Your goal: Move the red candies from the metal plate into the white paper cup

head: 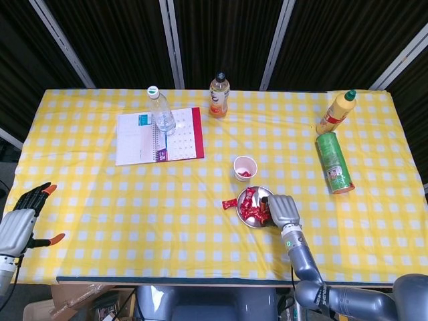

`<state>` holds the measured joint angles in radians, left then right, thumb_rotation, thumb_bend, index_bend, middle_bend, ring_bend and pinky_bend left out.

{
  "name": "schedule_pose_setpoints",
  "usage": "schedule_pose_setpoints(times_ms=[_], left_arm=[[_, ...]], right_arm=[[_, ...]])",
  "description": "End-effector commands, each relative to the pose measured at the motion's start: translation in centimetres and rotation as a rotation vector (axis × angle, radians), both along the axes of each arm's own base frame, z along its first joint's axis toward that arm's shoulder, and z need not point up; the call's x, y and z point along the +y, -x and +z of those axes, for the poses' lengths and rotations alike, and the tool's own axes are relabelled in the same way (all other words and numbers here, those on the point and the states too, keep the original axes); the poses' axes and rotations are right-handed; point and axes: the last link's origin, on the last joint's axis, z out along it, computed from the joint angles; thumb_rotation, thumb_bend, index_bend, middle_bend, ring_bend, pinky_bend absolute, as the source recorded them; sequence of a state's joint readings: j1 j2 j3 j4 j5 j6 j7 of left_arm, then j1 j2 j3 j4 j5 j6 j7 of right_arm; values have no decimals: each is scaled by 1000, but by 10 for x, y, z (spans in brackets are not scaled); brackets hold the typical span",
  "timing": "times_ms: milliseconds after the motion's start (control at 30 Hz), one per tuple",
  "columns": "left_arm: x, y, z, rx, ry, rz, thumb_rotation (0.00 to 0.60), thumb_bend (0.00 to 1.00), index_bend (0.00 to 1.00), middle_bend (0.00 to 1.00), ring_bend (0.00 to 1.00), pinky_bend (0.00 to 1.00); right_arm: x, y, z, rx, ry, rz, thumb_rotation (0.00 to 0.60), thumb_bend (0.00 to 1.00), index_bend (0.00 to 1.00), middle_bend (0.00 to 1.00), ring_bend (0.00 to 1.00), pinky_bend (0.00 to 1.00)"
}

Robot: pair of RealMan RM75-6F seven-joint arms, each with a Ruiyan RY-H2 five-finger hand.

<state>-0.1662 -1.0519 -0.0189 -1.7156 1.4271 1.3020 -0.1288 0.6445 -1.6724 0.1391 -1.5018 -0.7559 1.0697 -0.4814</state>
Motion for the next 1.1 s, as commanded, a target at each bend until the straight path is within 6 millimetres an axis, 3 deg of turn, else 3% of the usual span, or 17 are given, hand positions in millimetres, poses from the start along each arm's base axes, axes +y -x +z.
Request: schedule_pose_setpoints(times_ms=[33, 367, 700, 933, 1100], left_arm=[[0, -1, 0, -1, 0, 0, 600, 38, 0, 0, 0, 0], [1, -2, 0, -5, 1, 1, 600, 38, 0, 0, 0, 0], [0, -1, 0, -10, 7, 5, 600, 38, 0, 0, 0, 0], [2, 0, 0, -18, 12, 15, 600, 39, 0, 0, 0, 0], [3, -1, -1, -24, 21, 27, 600, 39, 0, 0, 0, 0]], right_arm=[[-4, -4, 1, -24, 19, 6, 600, 458, 666, 756, 898, 1000], [-9, -22, 22, -62, 72, 52, 600, 479, 670, 757, 900, 1000], [-32, -65, 68, -69, 166, 138, 600, 480, 670, 757, 900, 1000], [-52, -82, 71, -64, 180, 146, 600, 480, 670, 757, 900, 1000], [-73, -89, 60, -53, 167, 132, 600, 479, 670, 757, 900, 1000]])
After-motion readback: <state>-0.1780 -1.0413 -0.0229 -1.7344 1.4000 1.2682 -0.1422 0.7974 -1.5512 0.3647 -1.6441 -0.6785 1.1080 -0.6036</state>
